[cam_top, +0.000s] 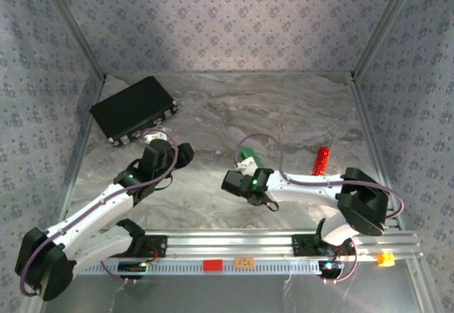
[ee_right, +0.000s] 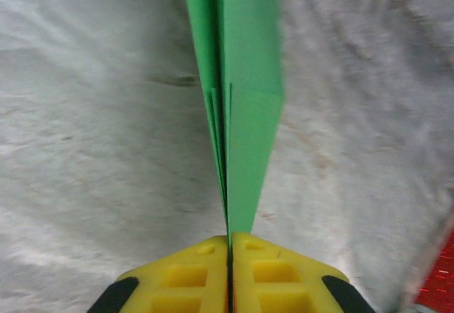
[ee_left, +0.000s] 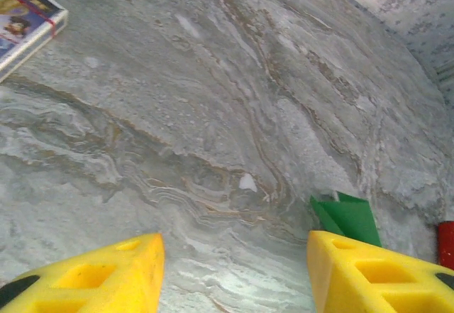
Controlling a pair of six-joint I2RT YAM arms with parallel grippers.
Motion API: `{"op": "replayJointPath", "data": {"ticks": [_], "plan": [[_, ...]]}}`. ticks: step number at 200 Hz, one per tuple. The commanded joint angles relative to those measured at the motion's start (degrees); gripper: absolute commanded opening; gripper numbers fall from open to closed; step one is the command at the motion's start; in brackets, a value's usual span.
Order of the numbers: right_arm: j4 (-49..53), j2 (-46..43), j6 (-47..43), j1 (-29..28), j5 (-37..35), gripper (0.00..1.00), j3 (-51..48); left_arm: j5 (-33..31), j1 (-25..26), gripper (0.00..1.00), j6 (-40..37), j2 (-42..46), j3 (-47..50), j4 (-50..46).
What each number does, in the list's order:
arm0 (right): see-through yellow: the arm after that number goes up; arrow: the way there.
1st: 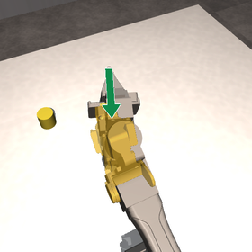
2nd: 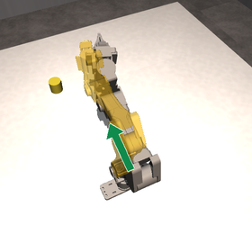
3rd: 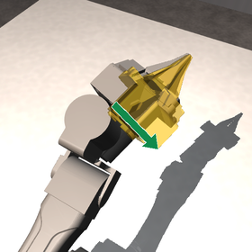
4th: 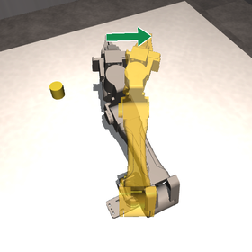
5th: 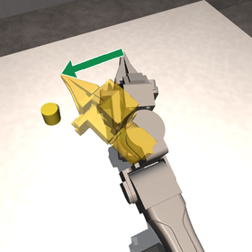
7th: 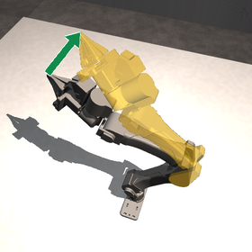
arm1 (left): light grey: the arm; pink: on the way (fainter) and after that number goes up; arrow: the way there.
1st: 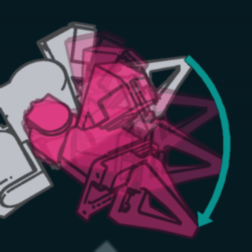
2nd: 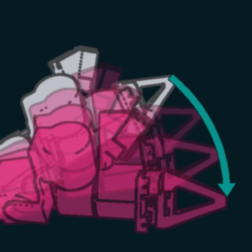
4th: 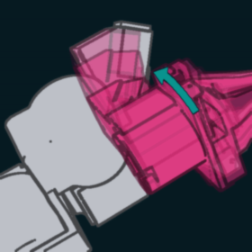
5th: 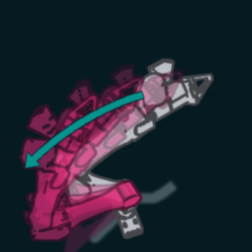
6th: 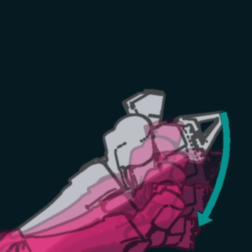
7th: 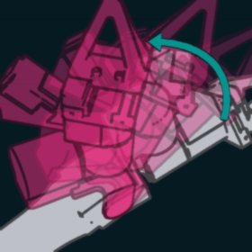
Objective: Fold a paper plane with a square sheet of paper (pick it up from the middle)
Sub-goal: Turn over the paper at the center of the table, then rotate the paper at the center of the table.
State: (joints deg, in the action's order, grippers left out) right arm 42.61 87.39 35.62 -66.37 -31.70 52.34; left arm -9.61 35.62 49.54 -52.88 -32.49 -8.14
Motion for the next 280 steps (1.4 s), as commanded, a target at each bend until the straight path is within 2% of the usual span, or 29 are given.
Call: {"op": "replayJointPath", "data": {"ticks": [1, 21, 33, 43, 64, 96, 120, 139, 158, 184, 239, 256, 280], "plan": [[-4.82, 1.80, -2.82, -0.78, 6.19, 0.15, 1.72, -1.59, -0.70, 0.54, 0.33, 1.59, 0.56, -1.57], [-5.60, 2.49, -2.16, -0.58, 7.85, 0.20, 2.81, -1.29, -0.81, 0.55, 0.13, 1.90, 0.94, -1.33], [-7.15, 1.30, -1.91, -0.21, 9.70, 0.27, 2.51, -0.95, -0.79, 0.55, -0.13, 1.91, 0.94, -1.35], [-10.22, -0.74, -1.66, 0.83, 12.20, 0.34, 1.19, -0.53, -0.90, 0.55, -0.14, 1.82, 0.94, -1.26], [-17.80, -6.45, -0.81, 5.23, 20.07, 0.42, -4.17, 1.00, -0.82, 0.55, -0.02, 0.85, 1.35, 0.41], [-27.22, -15.09, -2.13, 15.13, 33.24, 0.42, -12.26, 5.18, -0.85, 0.54, 1.07, -2.97, 1.29, 2.55], [-34.03, -17.69, -0.12, 23.41, 44.99, 0.29, -17.65, 9.92, -0.78, 0.48, 1.13, -6.30, 1.71, 6.86], [-38.83, -16.36, 2.53, 26.97, 51.04, 0.25, -19.71, 12.80, -0.81, 0.47, 1.37, -9.68, 0.80, 8.25], [-42.01, -13.15, 4.27, 27.59, 53.65, 0.24, -20.44, 14.14, -0.69, 0.47, 1.82, -12.47, -0.15, 8.97], [-45.26, -7.41, 6.27, 27.54, 56.48, 0.16, -20.31, 15.21, -0.42, 0.47, 2.05, -14.36, -0.77, 9.57], [-46.36, -1.98, 11.44, 27.50, 53.02, 0.14, -21.73, 15.07, -0.46, 0.47, 1.65, -14.71, -0.90, 8.93], [-46.92, -0.66, 15.74, 27.27, 51.40, 0.13, -22.68, 15.15, -0.42, 0.47, 1.62, -15.18, -1.17, 8.93], [-53.27, 0.40, 25.39, 25.92, 49.12, 0.12, -25.60, 15.71, -0.41, 0.47, 1.75, -15.90, -1.46, 9.19]]}}
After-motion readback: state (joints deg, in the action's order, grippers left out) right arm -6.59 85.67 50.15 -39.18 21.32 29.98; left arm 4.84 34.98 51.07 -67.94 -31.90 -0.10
